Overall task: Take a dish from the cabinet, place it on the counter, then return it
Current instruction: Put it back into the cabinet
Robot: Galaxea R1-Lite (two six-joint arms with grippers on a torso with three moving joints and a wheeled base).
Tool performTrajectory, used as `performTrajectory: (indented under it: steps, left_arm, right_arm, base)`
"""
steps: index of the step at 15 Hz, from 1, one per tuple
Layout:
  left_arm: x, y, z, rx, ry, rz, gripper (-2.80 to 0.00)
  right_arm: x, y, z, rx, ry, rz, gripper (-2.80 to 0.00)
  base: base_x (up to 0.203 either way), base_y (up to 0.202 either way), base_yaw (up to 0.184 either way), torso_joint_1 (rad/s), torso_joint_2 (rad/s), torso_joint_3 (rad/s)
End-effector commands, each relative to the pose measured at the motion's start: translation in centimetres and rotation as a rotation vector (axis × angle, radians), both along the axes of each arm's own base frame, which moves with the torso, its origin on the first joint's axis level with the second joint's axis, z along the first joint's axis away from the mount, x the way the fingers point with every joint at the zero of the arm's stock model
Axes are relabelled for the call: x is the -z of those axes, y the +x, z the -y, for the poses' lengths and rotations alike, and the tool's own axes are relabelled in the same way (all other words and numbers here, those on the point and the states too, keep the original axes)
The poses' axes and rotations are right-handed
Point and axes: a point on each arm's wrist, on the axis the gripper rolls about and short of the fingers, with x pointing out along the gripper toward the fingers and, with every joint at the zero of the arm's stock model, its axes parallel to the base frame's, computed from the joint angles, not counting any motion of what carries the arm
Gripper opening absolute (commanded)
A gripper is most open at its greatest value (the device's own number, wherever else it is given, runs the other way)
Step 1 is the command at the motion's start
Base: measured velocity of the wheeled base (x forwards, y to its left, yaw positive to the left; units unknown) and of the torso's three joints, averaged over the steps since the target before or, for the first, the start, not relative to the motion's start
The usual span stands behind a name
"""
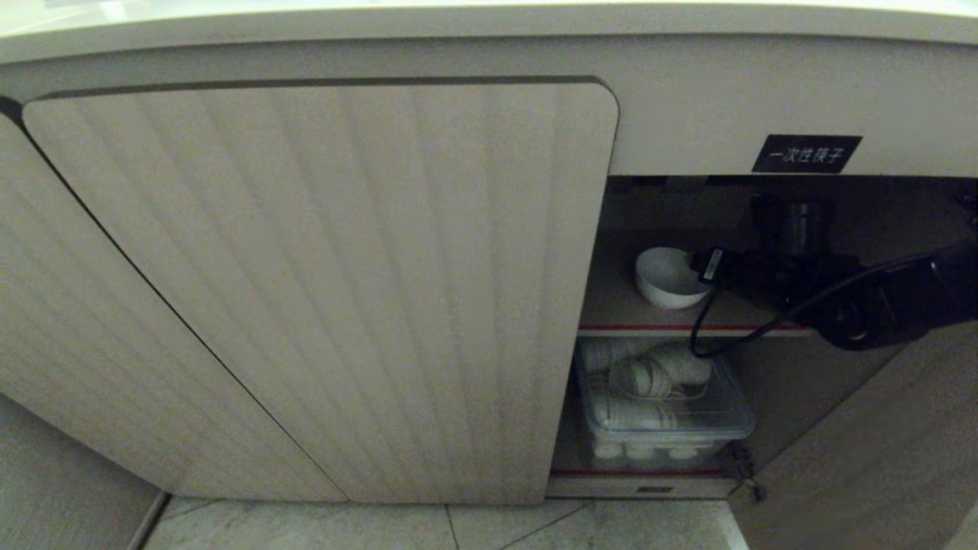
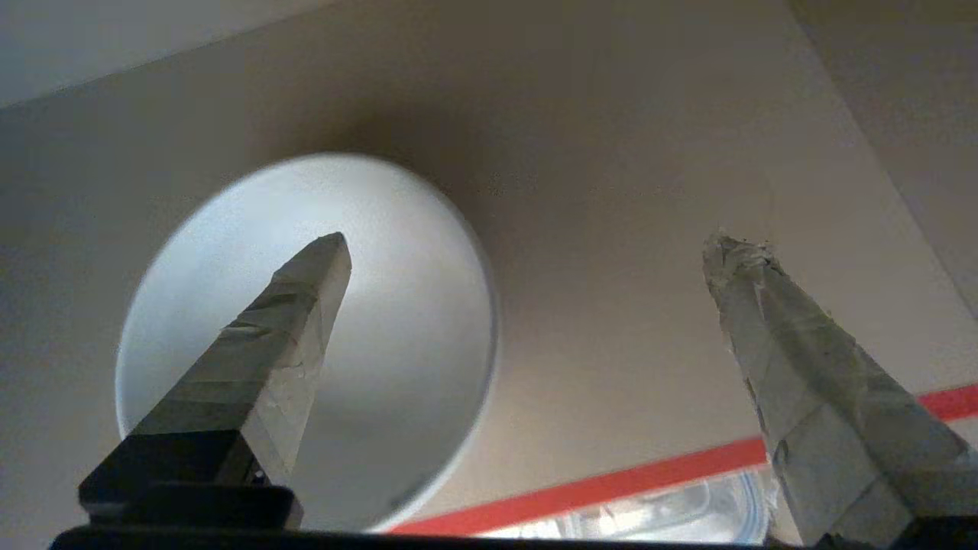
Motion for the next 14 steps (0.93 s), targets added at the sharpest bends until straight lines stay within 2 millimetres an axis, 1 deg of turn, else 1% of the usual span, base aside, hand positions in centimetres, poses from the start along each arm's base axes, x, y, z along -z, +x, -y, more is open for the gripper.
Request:
performTrajectory:
  steps: [1, 8, 14]
  left_arm:
    - [0.0, 0.0, 0.0, 0.000, -0.001, 0.000, -2.80]
    - [0.0, 0.0, 0.0, 0.000, -0.001, 0.002, -2.80]
    - [0.0, 0.0, 0.0, 0.000, -0.001, 0.000, -2.80]
  right_arm:
    - [-0.1, -0.3, 0.0, 0.000, 0.000, 0.001, -2.80]
    - [-0.3, -0.5, 0.0, -0.001, 0.001, 0.003, -2.80]
    - [-0.4, -1.6, 0.2, -0.001, 0.000, -0.003, -2.80]
  base:
    - [0.000, 0.000, 0.000, 0.000, 0.00, 0.000]
    - [0.000, 0.000, 0.000, 0.000, 0.00, 0.000]
    - [0.000, 0.000, 0.000, 0.000, 0.00, 0.000]
